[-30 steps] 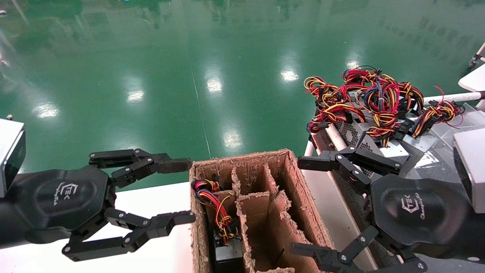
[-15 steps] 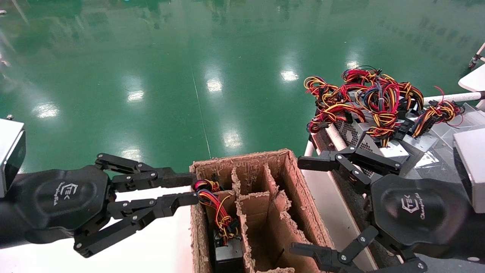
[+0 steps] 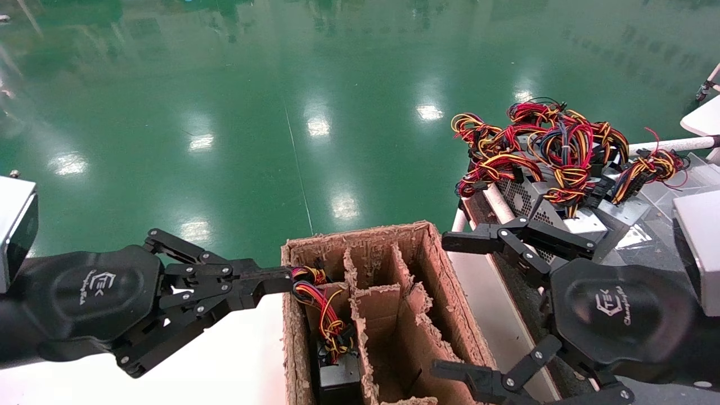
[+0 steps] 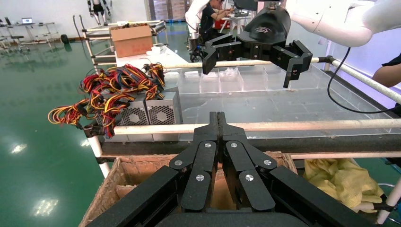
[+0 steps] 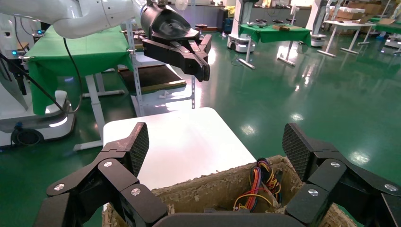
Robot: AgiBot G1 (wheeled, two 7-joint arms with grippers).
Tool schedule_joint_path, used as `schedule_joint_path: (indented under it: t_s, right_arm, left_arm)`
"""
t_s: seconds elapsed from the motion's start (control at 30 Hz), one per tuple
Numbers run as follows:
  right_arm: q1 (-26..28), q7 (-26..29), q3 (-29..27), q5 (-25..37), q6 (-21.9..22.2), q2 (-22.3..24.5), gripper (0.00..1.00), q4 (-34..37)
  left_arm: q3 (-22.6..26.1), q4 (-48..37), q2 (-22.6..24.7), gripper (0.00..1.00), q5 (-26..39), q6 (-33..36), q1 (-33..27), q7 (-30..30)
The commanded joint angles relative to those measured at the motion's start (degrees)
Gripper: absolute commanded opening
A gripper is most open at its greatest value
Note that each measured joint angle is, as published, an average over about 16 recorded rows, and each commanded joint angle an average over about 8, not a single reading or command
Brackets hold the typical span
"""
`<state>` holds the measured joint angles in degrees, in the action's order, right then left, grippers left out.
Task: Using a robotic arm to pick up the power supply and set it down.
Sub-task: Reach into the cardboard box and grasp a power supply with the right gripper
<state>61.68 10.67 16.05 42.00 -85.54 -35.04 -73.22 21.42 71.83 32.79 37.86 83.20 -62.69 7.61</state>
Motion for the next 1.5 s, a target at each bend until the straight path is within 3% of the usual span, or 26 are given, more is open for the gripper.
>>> schedule_joint_path:
  t_s: [0.03,0.13,0.17,0.57,0.83,0.97,1.13,1.27,1.5]
  right_arm:
    - [0.0,-0.01,-0.02,-0.05,-0.07,0.03,1.0,-0.07]
    - [-0.04,0.06,0.07,0.16,0.24,-0.1,1.0,0.15]
    - [-0.05,0.11,0.14,0.31,0.43,-0.18,1.0,0.26]
    - [0.4,0.61,1.7,5.28,6.99,-2.79,1.0,1.11]
    - [0.45,0.81,2.13,6.08,7.7,-3.22,1.0,1.32]
    - [1.37,2.17,3.98,9.5,9.66,-4.6,1.0,2.15]
    - [4.85,7.08,8.96,17.39,12.99,-8.73,1.0,4.54]
    - [8.08,10.19,13.03,22.28,13.13,-13.26,1.0,8.56]
    - [11.74,8.4,17.5,27.32,11.97,-20.89,1.0,16.75]
  left_arm:
    - [0.0,0.0,0.0,0.64,0.0,0.0,0.0,0.0]
    - [0.0,0.0,0.0,0.98,0.0,0.0,0.0,0.0]
    - [0.0,0.0,0.0,1.0,0.0,0.0,0.0,0.0]
    - [0.0,-0.01,-0.01,1.0,0.0,-0.01,0.01,-0.01]
    - [0.0,-0.02,-0.02,1.0,0.0,-0.02,0.01,-0.01]
    - [0.0,-0.03,-0.02,1.0,0.0,-0.02,0.01,-0.01]
    - [0.0,-0.03,-0.02,1.0,0.0,-0.02,0.01,-0.01]
    - [0.0,-0.03,-0.02,1.0,0.0,-0.02,0.0,-0.01]
    - [0.0,-0.03,-0.02,1.0,0.0,-0.02,0.0,-0.01]
